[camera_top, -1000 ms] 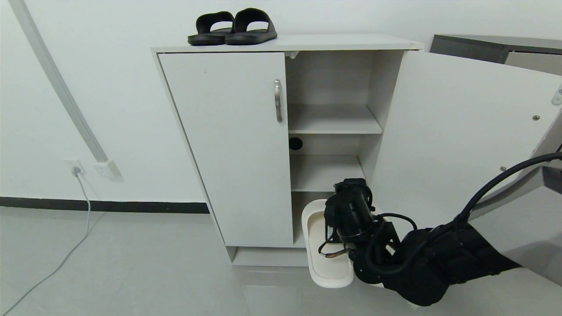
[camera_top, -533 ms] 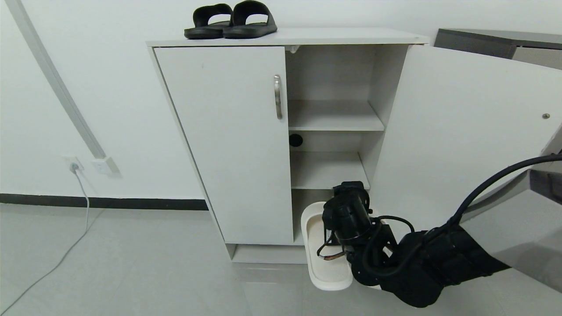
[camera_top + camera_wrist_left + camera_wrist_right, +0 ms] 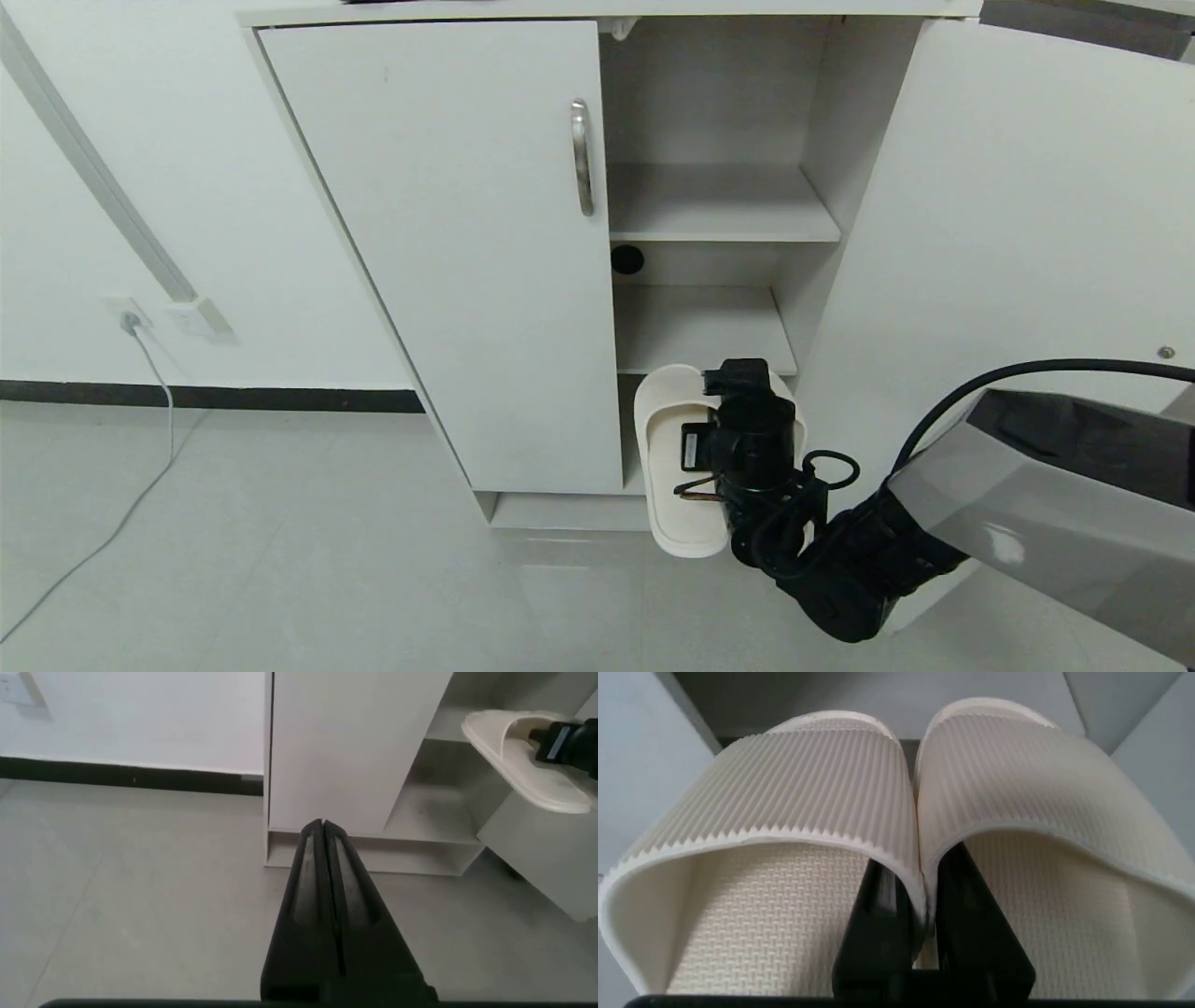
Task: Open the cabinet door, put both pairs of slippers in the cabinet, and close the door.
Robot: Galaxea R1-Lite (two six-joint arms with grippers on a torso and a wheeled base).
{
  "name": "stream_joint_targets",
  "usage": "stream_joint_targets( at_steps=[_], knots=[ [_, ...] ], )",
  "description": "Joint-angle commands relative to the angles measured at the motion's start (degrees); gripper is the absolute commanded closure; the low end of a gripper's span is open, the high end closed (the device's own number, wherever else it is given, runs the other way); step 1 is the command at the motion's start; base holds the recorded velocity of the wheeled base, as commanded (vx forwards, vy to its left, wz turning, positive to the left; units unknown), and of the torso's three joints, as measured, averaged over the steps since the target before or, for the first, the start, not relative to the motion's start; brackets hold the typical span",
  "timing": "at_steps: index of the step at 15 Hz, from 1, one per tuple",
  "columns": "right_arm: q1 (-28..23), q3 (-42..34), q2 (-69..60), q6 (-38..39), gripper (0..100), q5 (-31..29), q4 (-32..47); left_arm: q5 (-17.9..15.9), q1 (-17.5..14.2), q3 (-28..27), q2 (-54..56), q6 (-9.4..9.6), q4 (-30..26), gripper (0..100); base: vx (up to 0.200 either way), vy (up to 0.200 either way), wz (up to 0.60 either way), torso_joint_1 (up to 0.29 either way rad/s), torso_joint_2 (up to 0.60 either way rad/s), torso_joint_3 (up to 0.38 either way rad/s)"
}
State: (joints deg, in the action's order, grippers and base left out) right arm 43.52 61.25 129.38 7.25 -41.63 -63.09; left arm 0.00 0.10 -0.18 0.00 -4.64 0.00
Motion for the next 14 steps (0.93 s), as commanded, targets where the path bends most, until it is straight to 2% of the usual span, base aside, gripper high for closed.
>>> stream_joint_targets(
  at_steps=[1, 7, 11, 14],
  knots=[
    [-0.54, 0.1, 2.28, -0.66, 100, 0.06, -2.22, 0.0, -0.01, 0.01, -0.09, -0.01, 0.0, 100, 0.0, 0.0, 0.0, 0.002, 0.0, -0.203],
    [-0.98, 0.01, 2.02, -4.97, 100, 0.23, -6.96, 0.0, -0.01, 0.09, -0.09, -0.01, 0.0, 100, 0.0, 0.0, 0.0, 0.006, 0.0, -0.181],
    [-1.42, -0.16, 2.28, -5.67, 100, 0.41, -12.5, 0.0, -0.01, 0.01, -0.09, -0.19, 0.09, 100, 0.0, 0.0, 0.0, 0.0, 0.0, 0.0],
    [-1.51, -1.04, 2.55, -6.81, 100, 0.41, -12.85, 0.09, -0.01, 0.09, -0.09, -0.19, 0.0, 100, 0.0, 0.0, 0.0, 0.0, 0.0, 0.0]
  ],
)
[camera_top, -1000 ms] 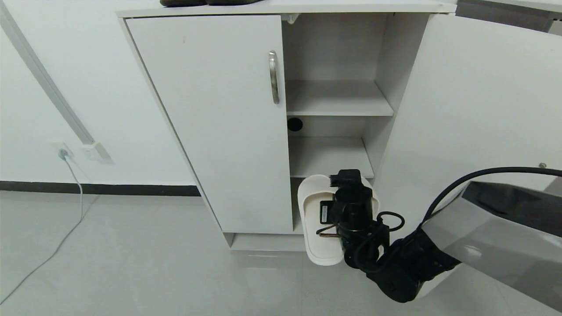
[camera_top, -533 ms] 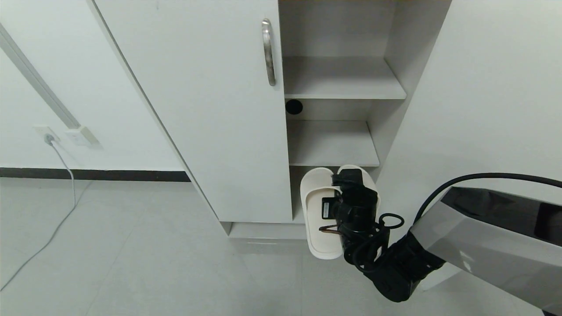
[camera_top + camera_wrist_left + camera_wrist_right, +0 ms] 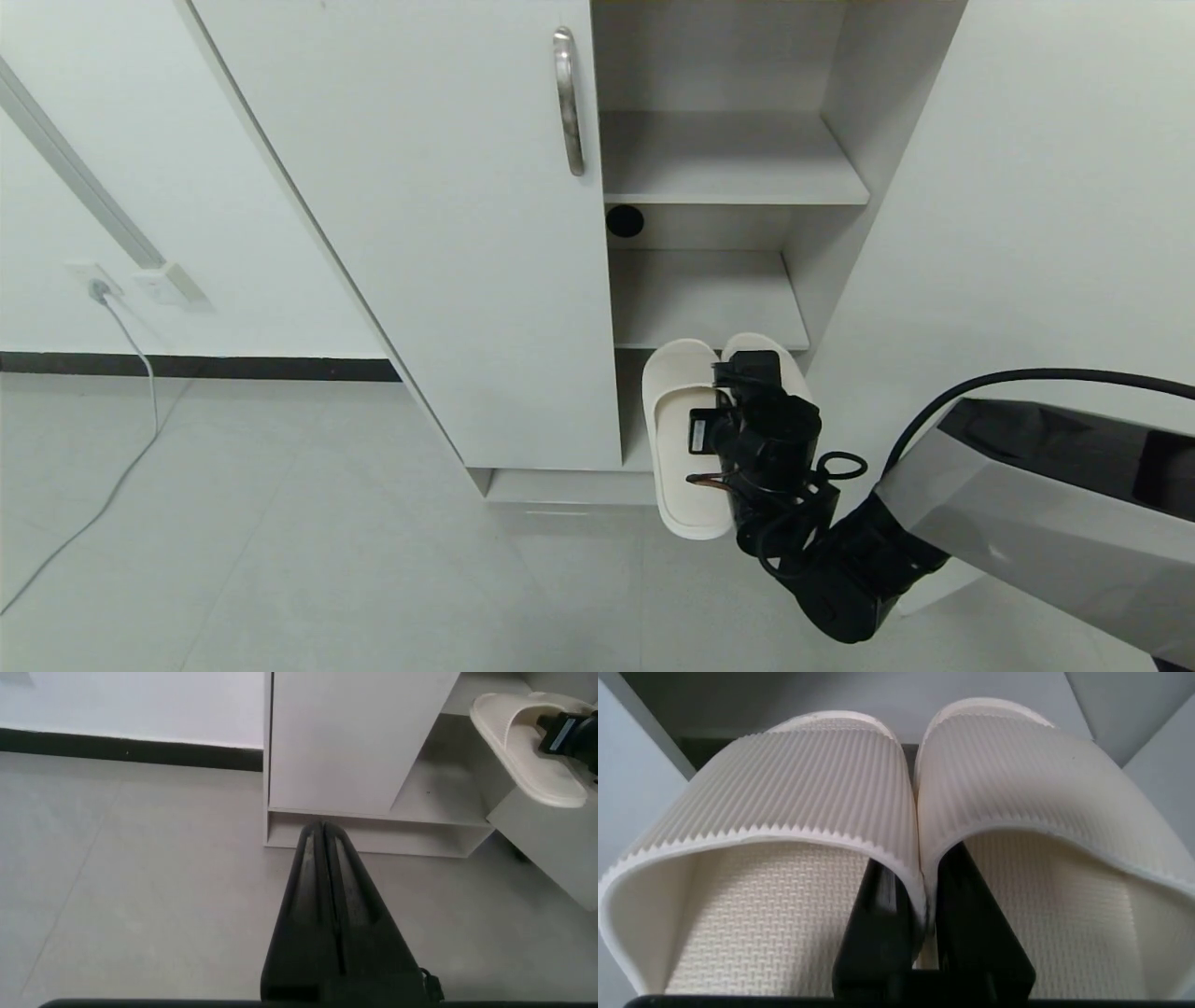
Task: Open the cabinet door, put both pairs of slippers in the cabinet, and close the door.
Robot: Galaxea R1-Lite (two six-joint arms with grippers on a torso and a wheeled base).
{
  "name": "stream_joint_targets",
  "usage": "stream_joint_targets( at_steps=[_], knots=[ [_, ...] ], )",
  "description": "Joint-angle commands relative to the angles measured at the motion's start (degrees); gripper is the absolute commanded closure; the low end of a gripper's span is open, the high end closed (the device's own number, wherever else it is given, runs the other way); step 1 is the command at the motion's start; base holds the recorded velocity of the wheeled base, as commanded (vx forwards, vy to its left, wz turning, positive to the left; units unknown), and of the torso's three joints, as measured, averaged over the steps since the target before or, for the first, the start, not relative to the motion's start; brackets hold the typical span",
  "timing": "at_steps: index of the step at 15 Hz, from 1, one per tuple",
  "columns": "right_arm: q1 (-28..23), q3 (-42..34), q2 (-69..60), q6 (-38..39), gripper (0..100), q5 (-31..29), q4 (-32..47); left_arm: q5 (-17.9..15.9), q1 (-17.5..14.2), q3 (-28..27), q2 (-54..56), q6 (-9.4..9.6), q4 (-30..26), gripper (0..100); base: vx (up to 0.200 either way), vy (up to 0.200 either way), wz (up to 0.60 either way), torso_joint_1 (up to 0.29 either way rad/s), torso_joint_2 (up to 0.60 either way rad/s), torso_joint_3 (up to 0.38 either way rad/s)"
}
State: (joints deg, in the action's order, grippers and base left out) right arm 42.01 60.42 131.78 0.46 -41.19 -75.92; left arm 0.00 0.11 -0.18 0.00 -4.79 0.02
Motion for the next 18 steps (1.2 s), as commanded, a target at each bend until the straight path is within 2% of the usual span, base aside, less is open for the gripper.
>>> stream_joint_targets(
  at_steps=[1, 2, 11, 16, 18],
  knots=[
    [0.0, -0.3, 0.32, -0.02, 100, -0.03, 0.07, 0.0, -0.02, 0.01, -0.09, -0.04, 0.06, 100, 0.0, 0.0, 0.0, 0.0, 0.0, 0.0],
    [0.0, -0.3, 0.58, -0.02, 100, 0.06, 0.07, 0.0, -0.02, 0.01, -0.09, -0.04, 0.06, 100, 0.0, 0.0, 0.0, 0.0, 0.0, 0.0],
    [-0.08, -1.44, 0.06, -1.08, 100, 1.55, -0.45, 0.0, -0.02, 0.01, -0.09, -0.04, -0.02, 100, 0.2, 0.0, 0.0, 0.002, 0.0, 0.001],
    [-1.4, -0.56, 0.23, -0.9, 100, 3.05, 0.07, 0.09, -0.02, 0.01, -0.09, 0.04, 0.06, 100, 0.0, 0.0, 0.0, 0.0, 0.0, 0.0],
    [-2.28, 2.25, 1.29, -1.08, 100, 3.05, 0.86, 0.09, -0.02, 0.01, -0.09, -0.04, 0.06, 100, 0.0, 0.0, 0.0, 0.0, 0.0, 0.0]
  ],
)
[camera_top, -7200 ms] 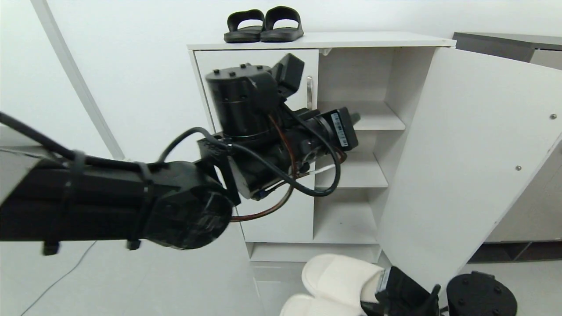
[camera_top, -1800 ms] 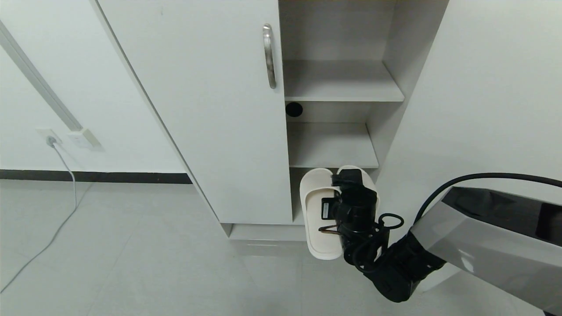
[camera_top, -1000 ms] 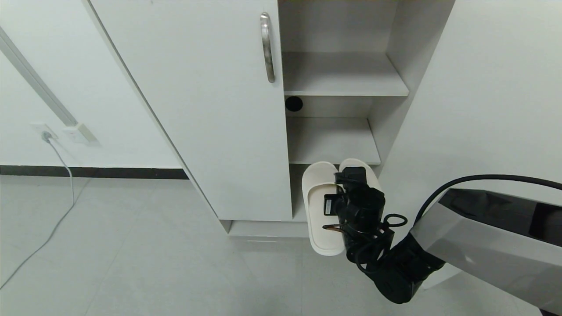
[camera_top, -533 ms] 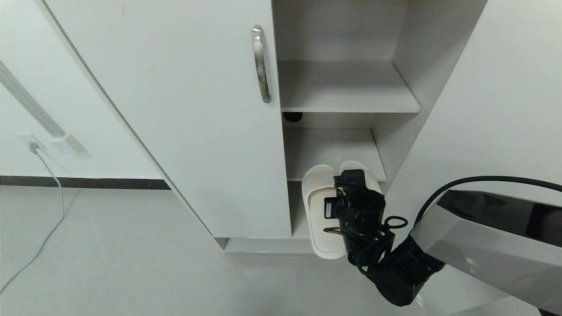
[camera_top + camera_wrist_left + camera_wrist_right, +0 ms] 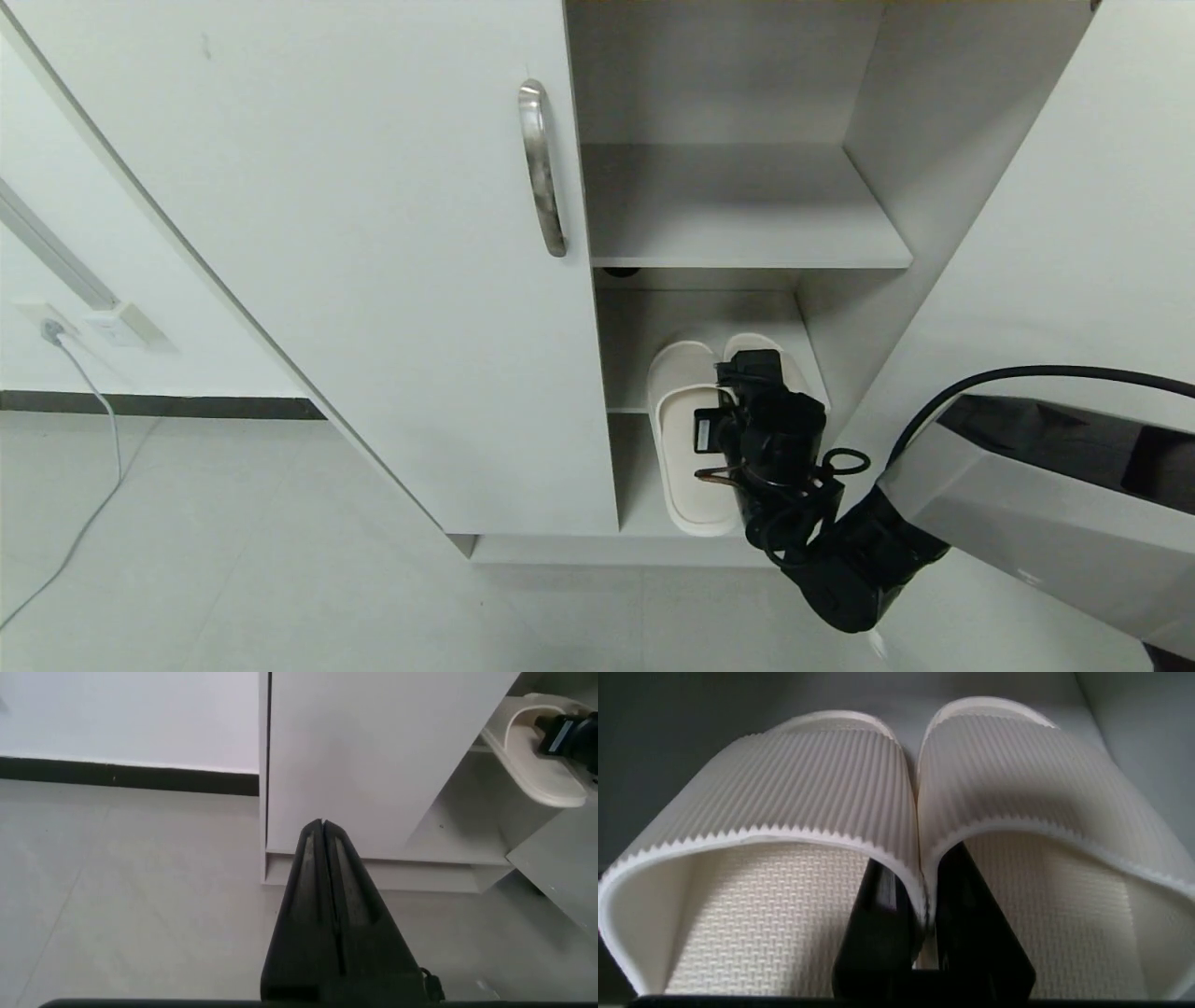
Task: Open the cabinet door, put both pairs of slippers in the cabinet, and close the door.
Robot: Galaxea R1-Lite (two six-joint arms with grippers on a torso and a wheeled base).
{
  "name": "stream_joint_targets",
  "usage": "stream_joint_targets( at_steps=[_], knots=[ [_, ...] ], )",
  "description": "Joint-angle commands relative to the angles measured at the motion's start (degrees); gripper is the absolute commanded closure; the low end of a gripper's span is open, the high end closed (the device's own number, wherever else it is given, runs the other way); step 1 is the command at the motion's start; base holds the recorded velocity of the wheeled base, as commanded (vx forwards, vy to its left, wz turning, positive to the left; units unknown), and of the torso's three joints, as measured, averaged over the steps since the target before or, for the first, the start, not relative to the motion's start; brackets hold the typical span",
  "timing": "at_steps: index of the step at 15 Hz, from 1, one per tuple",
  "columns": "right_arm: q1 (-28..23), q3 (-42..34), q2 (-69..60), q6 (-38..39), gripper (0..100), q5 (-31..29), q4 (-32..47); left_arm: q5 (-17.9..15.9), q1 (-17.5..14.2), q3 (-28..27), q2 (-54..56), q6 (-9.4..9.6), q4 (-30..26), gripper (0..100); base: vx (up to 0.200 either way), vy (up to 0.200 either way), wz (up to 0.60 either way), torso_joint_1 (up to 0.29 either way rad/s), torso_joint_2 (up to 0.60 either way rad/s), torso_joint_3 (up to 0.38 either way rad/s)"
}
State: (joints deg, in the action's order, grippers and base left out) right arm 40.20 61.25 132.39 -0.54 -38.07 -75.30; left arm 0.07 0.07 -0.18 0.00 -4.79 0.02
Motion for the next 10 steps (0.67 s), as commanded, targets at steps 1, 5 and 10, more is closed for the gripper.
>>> stream_joint_targets(
  at_steps=[1, 5, 10],
  knots=[
    [-0.74, 3.09, 1.12, 0.01, 100, -0.07, 2.53, 0.01, 0.01, 0.01, -0.09, -0.04, 0.06, 100, 0.0, 0.0, 0.0, 0.0, 0.0, 0.0],
    [-2.24, 14.08, 3.58, 0.18, 100, -0.07, 10.79, 0.01, 0.01, 0.01, -0.09, -0.13, 0.06, 100, 0.0, 0.0, 0.0, 0.0, 0.0, 0.0],
    [-3.91, 27.96, 8.59, 0.18, 100, -0.07, 19.14, 0.1, 0.01, 0.01, -0.09, -0.39, 0.06, 100, 0.0, 0.0, 0.0, 0.0, 0.0, 0.0]
  ],
)
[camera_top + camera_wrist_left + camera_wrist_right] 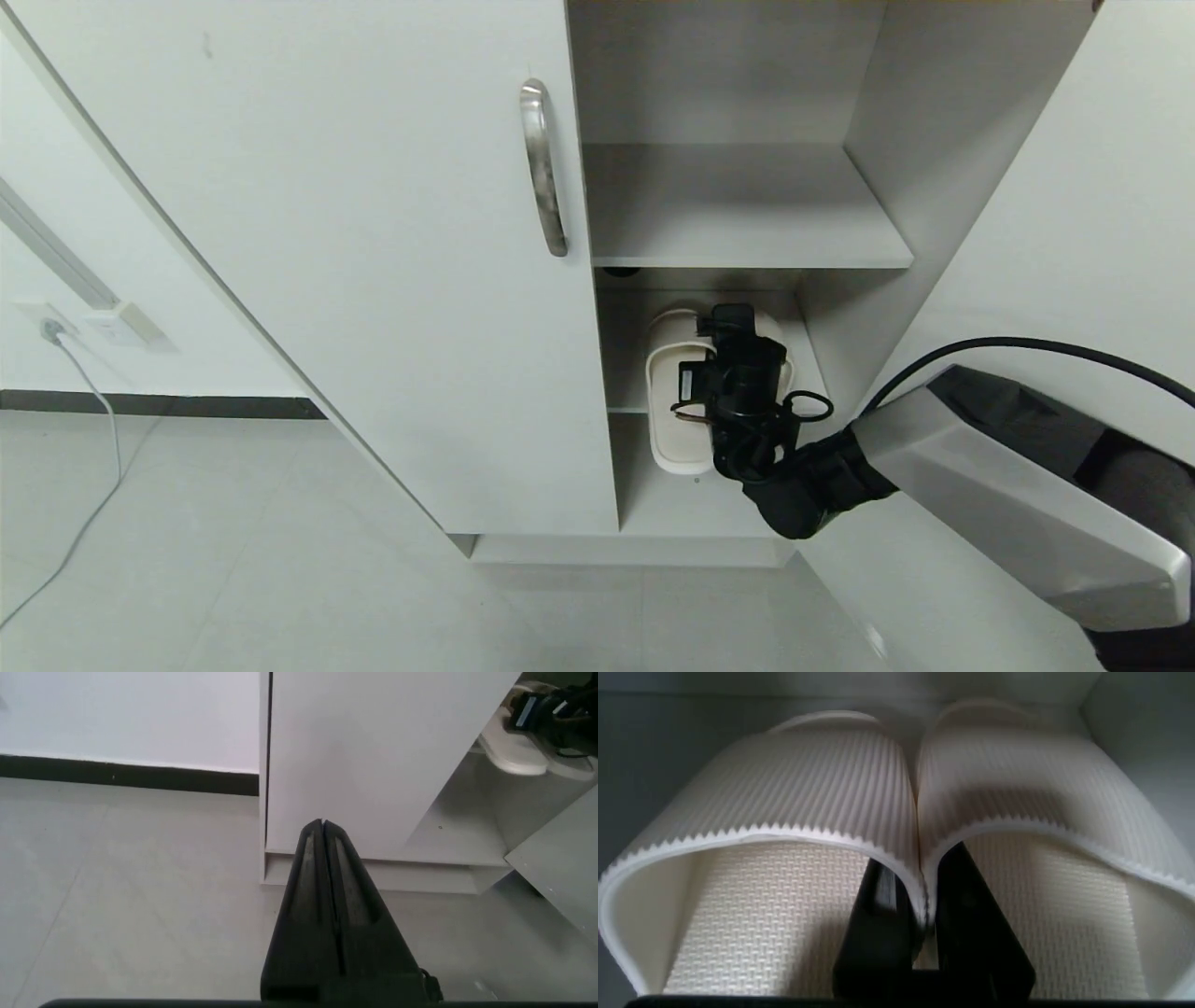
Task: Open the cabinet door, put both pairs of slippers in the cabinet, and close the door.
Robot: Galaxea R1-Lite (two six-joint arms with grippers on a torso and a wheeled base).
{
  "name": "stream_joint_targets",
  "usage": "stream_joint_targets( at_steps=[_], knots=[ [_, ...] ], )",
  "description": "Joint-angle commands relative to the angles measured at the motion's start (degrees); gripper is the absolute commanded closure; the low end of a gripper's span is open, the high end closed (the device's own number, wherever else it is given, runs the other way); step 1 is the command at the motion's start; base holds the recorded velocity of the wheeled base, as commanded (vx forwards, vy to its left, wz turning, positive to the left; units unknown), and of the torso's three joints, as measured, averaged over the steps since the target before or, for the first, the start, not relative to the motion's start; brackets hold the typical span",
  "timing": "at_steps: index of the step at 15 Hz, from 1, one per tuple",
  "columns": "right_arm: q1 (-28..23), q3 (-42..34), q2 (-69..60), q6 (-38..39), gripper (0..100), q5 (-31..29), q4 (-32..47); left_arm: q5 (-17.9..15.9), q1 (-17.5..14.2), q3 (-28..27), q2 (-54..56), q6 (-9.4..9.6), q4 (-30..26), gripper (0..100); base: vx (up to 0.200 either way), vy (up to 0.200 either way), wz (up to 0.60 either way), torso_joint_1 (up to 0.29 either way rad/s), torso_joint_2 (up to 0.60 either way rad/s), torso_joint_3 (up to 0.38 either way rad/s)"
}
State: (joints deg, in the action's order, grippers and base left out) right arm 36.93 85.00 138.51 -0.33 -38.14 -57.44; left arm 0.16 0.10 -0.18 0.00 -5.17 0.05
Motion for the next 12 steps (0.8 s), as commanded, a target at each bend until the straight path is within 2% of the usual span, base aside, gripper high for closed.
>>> stream_joint_targets(
  at_steps=[1, 5, 12],
  knots=[
    [-1.07, 7.1, 3.26, -0.02, 100, 0.0, 3.3, 0.02, -0.01, 0.01, -0.09, -0.02, 0.04, 100, 0.0, 0.0, 0.0, 0.0, 0.0, 0.0],
    [-2.12, 13.96, 3.7, -0.02, 100, 1.32, 9.01, 0.37, -0.01, 0.01, -0.09, -0.1, 0.04, 100, 0.0, 0.0, 0.0, 0.0, 0.0, 0.0],
    [-3.79, 16.25, 4.49, -0.02, 100, 4.22, 10.77, 0.37, -0.01, 0.01, -0.09, -0.19, 0.04, 100, 0.0, 0.0, 0.0, 0.0, 0.0, 0.0]
  ],
)
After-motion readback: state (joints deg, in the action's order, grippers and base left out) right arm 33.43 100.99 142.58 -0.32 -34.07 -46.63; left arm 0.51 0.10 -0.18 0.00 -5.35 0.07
